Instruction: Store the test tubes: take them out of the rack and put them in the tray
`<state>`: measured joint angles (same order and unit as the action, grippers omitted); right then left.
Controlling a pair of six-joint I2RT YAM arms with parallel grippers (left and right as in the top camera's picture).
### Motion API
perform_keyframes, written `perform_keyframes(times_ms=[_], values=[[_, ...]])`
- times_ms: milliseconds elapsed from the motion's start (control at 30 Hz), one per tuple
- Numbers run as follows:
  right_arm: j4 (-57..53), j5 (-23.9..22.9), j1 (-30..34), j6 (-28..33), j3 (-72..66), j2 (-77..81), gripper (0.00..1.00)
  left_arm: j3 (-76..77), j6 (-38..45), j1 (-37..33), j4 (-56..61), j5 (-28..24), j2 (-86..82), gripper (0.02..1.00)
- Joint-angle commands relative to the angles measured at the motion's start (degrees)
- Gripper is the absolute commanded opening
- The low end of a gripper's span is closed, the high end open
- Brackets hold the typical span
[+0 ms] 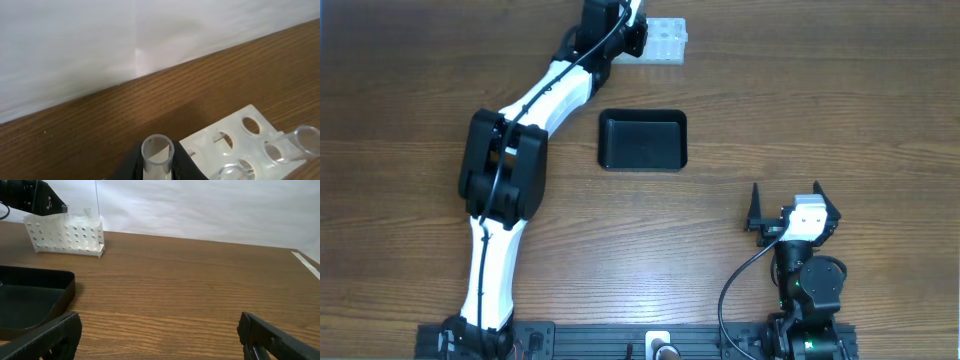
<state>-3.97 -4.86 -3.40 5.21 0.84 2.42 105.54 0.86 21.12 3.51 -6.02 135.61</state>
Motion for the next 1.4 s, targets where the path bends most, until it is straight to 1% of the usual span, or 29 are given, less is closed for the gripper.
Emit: perform_keyframes(times_ms=[33, 167, 267, 400, 500, 533, 600, 700, 800, 1033, 1300, 1400], values=[[0.09, 0.52, 0.44, 0.46, -0.55, -0.55, 0.993, 0.28, 0.04, 0.13, -0.04, 0.39, -8.81, 0.093], [0.09, 0.52, 0.42, 0.46, -0.55, -0.55, 0.991, 0.28, 0.33, 0.13, -0.13, 2.54, -14.19, 0.091], [0.09, 0.52, 0.44, 0.46, -0.55, -0.55, 0.991, 0.28, 0.42, 0.13, -1.33, 2.91, -18.18, 0.091], [0.09, 0.52, 0.42, 0.46, -0.55, -0.55, 0.991, 0.28, -0.26, 0.33, -8.48, 2.89, -23.23, 0.091], [0.09, 0.52, 0.42, 0.46, -0.55, -0.55, 0.991, 0.28, -4.79, 0.42, -18.08, 2.91, -25.83, 0.073], [0.09, 0.52, 0.42, 0.46, -0.55, -0.55, 0.991, 0.28, -7.30, 0.42, -22.56, 2.91, -26.40, 0.047], [0.09, 0.52, 0.42, 0.46, -0.55, -0.55, 0.991, 0.28, -11.67, 0.44, -31.91, 3.13, -26.77, 0.042], [0.09, 0.52, 0.42, 0.44, -0.55, -0.55, 0.993, -0.76, -19.02, 1.22, -43.56, 5.79, -26.40, 0.042], [0.09, 0.55, 0.42, 0.46, -0.55, -0.55, 0.991, -3.67, -24.37, 2.86, -49.44, 8.74, -25.97, 0.040], [0.09, 0.52, 0.44, 0.44, -0.55, -0.55, 0.993, -11.69, -29.64, 7.10, -48.41, 12.46, -25.66, 0.040], [0.09, 0.52, 0.44, 0.44, -0.55, -0.55, 0.991, -15.28, -29.64, 9.05, -44.54, 17.66, -22.12, 0.042], [0.09, 0.55, 0.44, 0.46, -0.55, -0.55, 0.991, -15.26, -29.66, 9.03, -44.00, 17.64, -20.31, 0.042]])
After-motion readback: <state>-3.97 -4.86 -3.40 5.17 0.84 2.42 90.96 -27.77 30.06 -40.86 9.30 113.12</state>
